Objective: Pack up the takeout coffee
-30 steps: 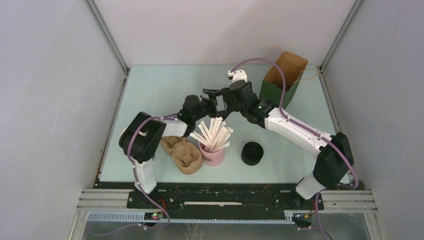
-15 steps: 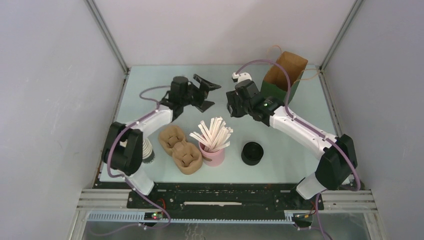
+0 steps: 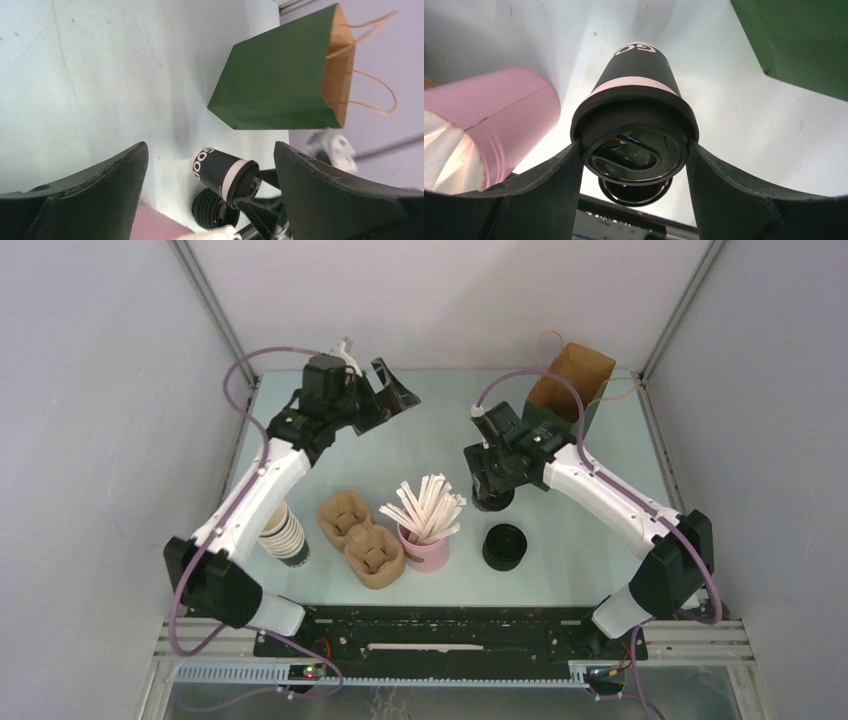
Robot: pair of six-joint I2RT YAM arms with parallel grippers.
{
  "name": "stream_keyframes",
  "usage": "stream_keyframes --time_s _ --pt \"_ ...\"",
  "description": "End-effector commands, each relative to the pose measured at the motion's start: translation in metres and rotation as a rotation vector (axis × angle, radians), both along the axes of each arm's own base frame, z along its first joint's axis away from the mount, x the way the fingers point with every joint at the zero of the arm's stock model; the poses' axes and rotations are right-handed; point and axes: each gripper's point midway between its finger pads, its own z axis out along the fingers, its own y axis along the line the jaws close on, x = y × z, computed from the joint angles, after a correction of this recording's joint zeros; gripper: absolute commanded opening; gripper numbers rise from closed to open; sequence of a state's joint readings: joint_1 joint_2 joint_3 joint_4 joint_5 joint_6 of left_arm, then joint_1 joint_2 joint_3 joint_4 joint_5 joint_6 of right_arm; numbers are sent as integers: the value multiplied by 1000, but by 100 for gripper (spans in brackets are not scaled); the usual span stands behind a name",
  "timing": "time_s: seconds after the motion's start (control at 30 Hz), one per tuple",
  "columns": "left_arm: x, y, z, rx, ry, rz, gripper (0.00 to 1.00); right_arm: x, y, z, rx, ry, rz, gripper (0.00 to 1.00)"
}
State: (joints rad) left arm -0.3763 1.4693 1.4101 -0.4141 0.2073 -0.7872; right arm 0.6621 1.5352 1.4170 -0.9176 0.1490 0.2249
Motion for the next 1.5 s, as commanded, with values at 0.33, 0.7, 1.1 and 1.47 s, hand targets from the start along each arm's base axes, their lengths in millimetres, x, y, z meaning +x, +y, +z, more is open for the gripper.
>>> stream_keyframes --time_s 0.33,0.7,1.1,1.47 --pt "-113 47 88 193 -293 -183 100 7 7 -14 -76 186 5 64" --pt "-170 65 83 203 -382 -233 100 16 18 -34 -121 250 1 76" --pt "-192 75 63 220 -388 -238 100 15 18 8 -71 164 -38 100" --pt "-218 113 80 250 -472 -72 100 12 -8 109 -54 -164 -24 100"
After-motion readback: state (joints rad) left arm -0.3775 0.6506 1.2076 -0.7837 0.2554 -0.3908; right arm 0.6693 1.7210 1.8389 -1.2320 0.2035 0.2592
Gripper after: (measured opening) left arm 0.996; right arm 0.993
